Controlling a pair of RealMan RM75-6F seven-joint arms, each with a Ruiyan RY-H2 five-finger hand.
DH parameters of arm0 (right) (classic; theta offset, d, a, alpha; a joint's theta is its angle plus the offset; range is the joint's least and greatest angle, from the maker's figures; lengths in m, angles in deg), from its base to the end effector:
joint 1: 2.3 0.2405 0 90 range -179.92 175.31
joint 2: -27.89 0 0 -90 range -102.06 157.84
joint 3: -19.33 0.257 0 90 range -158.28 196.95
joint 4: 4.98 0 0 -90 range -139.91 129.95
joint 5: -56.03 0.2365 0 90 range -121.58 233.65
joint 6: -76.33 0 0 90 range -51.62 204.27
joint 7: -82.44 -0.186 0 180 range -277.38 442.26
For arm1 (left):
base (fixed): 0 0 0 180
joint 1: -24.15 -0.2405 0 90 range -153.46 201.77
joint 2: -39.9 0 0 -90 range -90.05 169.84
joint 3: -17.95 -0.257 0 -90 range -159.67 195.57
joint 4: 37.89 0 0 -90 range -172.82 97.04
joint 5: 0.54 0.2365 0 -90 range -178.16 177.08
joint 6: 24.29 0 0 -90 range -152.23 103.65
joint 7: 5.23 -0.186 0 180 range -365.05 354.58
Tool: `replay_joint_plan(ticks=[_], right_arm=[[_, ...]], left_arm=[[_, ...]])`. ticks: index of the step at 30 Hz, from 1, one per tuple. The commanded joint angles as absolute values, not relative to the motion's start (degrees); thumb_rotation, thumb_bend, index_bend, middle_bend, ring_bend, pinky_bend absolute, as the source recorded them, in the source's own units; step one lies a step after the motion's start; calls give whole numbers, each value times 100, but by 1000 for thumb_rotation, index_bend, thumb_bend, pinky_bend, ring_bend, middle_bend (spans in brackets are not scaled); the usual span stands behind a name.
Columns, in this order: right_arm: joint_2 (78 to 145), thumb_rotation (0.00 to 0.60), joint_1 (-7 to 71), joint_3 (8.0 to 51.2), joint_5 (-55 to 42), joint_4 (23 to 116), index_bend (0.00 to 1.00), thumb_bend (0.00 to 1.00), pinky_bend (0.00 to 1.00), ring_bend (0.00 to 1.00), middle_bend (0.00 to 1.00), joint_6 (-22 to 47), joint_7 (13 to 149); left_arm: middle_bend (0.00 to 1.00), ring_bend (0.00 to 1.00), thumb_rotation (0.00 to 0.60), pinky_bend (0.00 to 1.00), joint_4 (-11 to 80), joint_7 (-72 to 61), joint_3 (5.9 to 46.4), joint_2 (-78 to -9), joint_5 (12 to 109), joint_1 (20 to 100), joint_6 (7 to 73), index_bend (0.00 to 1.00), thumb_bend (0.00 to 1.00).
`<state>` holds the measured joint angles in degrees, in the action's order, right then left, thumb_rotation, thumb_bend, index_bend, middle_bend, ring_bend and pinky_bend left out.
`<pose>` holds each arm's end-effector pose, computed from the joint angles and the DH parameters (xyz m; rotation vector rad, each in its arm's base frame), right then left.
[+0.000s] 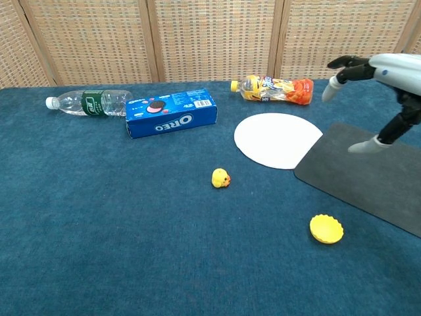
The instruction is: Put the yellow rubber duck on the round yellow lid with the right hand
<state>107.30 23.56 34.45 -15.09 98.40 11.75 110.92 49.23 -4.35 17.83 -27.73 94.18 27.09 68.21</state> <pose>-0.1503 -0.3362 0.0208 1.6732 -0.8937 0.9993 -0.3115 0.2010 0.1249 -1.4560 -0.7989 -1.0015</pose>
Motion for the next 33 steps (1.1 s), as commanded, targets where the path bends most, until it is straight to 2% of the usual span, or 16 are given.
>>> replay_joint_plan(ticks=[1,9,17,24,33], right_arm=[[11127,600,2757,3701,-846,9883,288,76,19,0,0,1363,11632],[11684,600,3254,3821,37,9827,289,112,21,0,0,1263,12395],[12270,600,3663,3694,399,9594,291,127,23,0,0,1137,12847],[12794,600,4032,3656,643,9127,312,174,27,0,1,1102,13139],[13357,600,4522,3812,1047,8335,317,189,29,0,3,1316,13219]], left_arm=[[0,0,600,0,4932,-390,1784,-2759,9419,2704,6838,0,51],[0,0,600,0,4916,-342,1759,-2747,9478,2710,6848,0,50],[0,0,600,0,4917,-308,1734,-2765,9488,2731,6790,0,50],[0,0,600,0,4856,-296,1705,-2811,9479,2770,6677,0,51],[0,0,600,0,4788,-130,1736,-2811,9378,2820,6571,0,54]])
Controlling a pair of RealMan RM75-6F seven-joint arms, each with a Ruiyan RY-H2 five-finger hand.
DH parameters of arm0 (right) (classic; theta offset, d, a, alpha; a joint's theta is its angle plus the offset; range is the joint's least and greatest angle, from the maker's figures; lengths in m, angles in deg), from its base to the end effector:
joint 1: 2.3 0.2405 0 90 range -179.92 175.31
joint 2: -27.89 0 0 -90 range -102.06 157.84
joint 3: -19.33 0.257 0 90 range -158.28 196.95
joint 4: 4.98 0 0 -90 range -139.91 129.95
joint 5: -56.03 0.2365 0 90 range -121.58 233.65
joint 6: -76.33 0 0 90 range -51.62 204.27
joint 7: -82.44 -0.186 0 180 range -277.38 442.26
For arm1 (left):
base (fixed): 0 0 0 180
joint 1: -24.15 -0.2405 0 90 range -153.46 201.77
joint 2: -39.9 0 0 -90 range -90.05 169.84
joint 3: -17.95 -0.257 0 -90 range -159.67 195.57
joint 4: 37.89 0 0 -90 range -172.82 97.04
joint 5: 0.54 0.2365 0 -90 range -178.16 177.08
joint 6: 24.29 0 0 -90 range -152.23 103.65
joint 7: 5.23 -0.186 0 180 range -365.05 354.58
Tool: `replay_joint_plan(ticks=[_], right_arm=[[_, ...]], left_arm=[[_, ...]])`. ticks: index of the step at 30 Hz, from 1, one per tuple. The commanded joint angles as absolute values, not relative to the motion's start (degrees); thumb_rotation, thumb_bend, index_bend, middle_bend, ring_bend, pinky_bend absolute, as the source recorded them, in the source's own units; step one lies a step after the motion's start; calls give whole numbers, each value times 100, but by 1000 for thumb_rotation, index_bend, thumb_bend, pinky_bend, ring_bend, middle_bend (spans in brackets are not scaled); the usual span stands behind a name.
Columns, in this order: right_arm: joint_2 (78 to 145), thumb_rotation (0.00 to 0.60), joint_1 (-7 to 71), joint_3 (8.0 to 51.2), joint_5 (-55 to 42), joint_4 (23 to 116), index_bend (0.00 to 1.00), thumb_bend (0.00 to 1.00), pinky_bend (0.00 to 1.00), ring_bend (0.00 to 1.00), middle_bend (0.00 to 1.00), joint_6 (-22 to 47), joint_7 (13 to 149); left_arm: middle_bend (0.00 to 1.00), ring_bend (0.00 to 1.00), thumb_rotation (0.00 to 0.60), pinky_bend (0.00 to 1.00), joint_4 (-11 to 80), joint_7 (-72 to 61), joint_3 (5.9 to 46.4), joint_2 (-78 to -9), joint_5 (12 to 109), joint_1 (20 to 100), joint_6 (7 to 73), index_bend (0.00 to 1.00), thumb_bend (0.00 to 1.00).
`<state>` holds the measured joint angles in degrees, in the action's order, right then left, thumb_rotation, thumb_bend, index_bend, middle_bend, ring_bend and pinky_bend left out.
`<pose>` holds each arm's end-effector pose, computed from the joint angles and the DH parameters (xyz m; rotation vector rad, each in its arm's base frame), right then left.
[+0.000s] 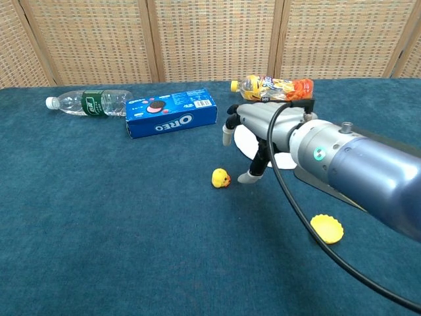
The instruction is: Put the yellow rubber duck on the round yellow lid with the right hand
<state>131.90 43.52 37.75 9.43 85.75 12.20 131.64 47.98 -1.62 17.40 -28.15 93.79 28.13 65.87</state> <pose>-0.0491 -0.3608 -0.1050 1.8052 -0.9496 0.8661 -0.3167 0.2057 0.1168 -1.4797 -0.8525 -1.0034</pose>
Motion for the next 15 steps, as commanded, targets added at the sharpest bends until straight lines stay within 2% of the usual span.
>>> replay_joint_plan(ticks=[1,15], right_arm=[[13402,600,4567,3819,1074,8255,317,190,29,0,4,1341,13229],[13866,600,5067,3969,1438,7297,368,192,36,0,16,1752,13056]], left_arm=[[0,0,600,0,4782,-118,1728,-2808,9385,2826,6560,0,55],[0,0,600,0,4650,-15,1739,-2853,9245,2927,6309,0,59]])
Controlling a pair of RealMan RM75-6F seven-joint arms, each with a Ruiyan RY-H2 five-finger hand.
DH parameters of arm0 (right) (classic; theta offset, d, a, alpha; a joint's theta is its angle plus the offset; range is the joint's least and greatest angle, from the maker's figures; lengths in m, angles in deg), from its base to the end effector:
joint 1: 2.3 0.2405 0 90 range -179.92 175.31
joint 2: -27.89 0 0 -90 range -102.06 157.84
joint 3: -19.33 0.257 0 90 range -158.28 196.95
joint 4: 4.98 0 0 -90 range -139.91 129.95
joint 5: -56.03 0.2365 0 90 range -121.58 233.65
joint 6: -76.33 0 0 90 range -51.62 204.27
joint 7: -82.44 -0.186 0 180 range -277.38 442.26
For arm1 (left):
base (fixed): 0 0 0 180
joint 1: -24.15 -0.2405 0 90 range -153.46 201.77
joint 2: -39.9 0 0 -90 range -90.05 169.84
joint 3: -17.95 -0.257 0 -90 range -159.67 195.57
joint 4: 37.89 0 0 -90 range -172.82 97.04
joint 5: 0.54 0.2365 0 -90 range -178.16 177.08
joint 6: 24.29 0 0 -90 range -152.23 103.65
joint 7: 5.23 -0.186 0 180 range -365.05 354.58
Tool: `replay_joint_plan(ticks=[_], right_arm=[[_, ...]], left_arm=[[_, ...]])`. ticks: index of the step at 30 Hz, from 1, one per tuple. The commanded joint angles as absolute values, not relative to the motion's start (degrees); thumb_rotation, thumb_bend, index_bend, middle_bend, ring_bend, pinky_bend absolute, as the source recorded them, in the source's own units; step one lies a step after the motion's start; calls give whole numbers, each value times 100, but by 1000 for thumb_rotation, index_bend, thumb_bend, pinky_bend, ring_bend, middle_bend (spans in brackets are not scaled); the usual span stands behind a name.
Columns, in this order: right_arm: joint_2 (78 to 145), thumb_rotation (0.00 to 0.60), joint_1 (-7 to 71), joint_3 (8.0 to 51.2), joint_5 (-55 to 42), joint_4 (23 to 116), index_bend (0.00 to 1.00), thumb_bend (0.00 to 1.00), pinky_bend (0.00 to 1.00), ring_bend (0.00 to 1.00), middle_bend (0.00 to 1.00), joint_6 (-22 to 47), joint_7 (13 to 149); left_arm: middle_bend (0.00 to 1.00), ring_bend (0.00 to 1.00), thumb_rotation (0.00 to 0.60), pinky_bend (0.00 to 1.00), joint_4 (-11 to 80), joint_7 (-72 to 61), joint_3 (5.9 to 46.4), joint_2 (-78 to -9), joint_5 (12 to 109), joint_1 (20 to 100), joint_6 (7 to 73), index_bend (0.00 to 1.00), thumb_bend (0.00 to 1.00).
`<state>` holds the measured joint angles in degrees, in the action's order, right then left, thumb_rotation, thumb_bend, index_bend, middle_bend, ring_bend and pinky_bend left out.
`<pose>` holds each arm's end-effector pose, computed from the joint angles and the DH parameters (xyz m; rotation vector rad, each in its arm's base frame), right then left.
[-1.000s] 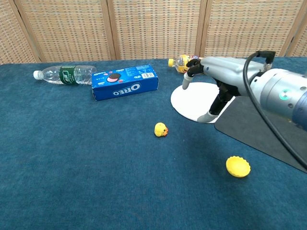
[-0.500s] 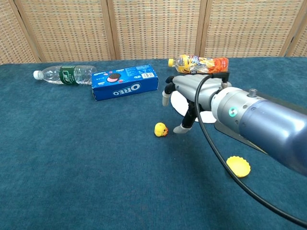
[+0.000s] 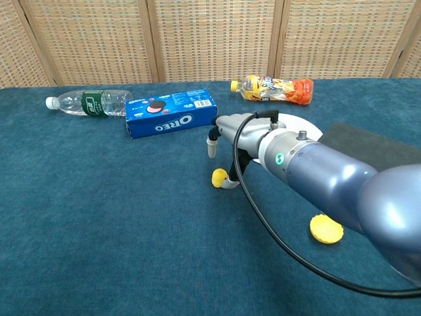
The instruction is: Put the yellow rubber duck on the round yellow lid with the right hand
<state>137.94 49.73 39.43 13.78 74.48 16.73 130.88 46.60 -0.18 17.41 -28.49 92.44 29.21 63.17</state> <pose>-0.0367 -0.3811 -0.1411 1.8401 -0.9593 0.8201 -0.3250 0.2128 0.1113 -1.4931 -0.8895 -0.9764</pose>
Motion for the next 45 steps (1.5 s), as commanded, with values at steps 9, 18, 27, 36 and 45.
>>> replay_joint_plan(ticks=[9,18,27,36,45], right_arm=[[14001,600,5235,3947,1571,6842,393,191,38,0,27,1952,12948],[14069,600,5355,3896,1708,6529,439,193,38,0,42,2103,12916],[14096,600,5403,3826,1698,6475,517,193,45,0,70,2078,12875],[14037,600,5414,3800,1706,6668,548,195,47,0,83,1967,12899],[13541,600,5329,3828,1670,7472,549,195,47,0,84,1558,13103]], left_arm=[[0,0,600,0,4592,36,1737,-2869,9184,2955,6228,0,60],[0,0,600,0,4548,129,1745,-2866,9122,2976,6173,0,59],[0,0,600,0,4539,144,1737,-2864,9129,2969,6201,0,60],[0,0,600,0,4562,97,1720,-2866,9132,2969,6192,0,63],[0,0,600,0,4580,73,1719,-2854,9139,2949,6243,0,62]])
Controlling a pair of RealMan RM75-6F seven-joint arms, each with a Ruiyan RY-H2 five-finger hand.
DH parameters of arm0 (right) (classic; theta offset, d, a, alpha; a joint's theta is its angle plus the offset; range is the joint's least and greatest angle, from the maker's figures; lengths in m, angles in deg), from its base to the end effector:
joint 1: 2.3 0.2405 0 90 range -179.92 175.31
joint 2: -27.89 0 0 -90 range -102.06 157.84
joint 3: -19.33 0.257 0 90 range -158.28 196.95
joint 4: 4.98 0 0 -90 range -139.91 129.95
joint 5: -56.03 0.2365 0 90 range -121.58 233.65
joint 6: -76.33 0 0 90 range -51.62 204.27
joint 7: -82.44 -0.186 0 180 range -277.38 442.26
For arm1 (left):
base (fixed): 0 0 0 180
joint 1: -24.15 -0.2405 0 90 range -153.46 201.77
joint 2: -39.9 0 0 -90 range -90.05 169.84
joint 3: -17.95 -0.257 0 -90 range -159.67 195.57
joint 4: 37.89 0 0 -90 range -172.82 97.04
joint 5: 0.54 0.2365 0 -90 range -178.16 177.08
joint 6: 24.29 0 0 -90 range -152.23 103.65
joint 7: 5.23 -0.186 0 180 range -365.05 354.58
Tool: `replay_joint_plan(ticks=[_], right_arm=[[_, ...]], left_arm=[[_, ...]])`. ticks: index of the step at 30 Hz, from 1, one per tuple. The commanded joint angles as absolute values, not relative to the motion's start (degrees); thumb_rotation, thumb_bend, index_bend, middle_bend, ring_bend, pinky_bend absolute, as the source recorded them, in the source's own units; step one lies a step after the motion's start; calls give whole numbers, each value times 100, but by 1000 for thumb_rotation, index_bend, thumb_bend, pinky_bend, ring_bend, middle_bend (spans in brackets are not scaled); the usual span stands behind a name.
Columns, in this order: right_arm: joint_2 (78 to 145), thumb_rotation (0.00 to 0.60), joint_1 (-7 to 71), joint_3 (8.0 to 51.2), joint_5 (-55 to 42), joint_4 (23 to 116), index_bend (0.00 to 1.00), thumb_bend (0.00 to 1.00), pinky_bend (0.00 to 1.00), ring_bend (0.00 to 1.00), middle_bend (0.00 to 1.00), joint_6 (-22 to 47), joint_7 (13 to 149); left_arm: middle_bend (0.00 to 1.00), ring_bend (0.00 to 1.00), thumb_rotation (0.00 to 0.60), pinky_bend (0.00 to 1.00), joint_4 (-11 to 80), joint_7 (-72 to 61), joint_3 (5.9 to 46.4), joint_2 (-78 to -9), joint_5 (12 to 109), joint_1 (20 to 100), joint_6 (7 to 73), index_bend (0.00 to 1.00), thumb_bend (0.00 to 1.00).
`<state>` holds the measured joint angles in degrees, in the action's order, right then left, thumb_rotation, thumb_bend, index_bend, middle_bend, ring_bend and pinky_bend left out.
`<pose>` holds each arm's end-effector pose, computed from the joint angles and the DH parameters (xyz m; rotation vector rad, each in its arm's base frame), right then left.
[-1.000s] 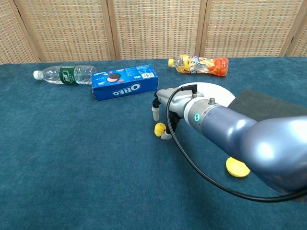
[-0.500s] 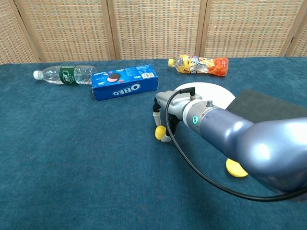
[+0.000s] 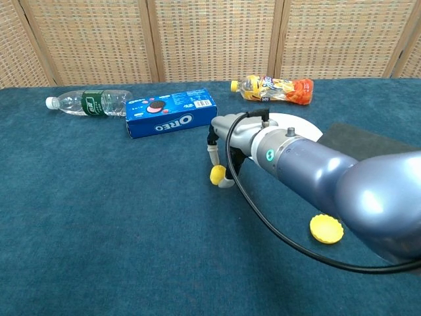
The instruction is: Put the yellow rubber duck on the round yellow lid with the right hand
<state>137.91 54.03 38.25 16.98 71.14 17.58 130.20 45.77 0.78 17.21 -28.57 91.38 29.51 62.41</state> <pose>-0.0333 -0.3926 -0.1463 1.8602 -0.9283 0.7883 -0.3314 0.2143 0.1112 -1.4867 -0.9084 -0.9617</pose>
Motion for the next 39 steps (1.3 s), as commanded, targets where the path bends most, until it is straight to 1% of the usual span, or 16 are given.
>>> replay_joint_plan(ticks=[1,7,11,15,24,27,31,39], right_arm=[[13448,600,5282,3806,1640,7616,549,195,47,0,84,1476,13118],[12781,600,4787,3412,1341,8640,549,194,47,0,82,966,13034],[12292,600,4371,3038,1062,9270,549,195,47,0,81,580,12917],[11970,600,4035,2619,658,9699,549,195,47,0,80,284,12804],[11547,600,3438,1926,-375,10353,549,191,47,0,78,-206,12358],[11509,600,3302,1763,-599,10443,549,193,47,0,78,-278,12312],[11565,600,3183,1656,-725,10457,549,193,47,0,78,-293,12312],[11795,600,3107,1704,-627,10211,549,193,47,0,77,-125,12383]], left_arm=[[0,0,600,0,4584,66,1717,-2849,9138,2948,6244,0,62],[0,0,600,0,4646,-9,1702,-2821,9183,2922,6311,0,61],[0,0,600,0,4685,-150,1668,-2821,9263,2906,6359,0,61],[0,0,600,0,4741,-307,1658,-2828,9320,2879,6435,0,63],[0,0,600,0,4836,-529,1615,-2840,9442,2832,6544,0,62],[0,0,600,0,4857,-577,1590,-2849,9504,2831,6559,0,61],[0,0,600,0,4874,-626,1565,-2856,9580,2815,6610,0,61],[0,0,600,0,4883,-593,1588,-2838,9539,2799,6633,0,62]])
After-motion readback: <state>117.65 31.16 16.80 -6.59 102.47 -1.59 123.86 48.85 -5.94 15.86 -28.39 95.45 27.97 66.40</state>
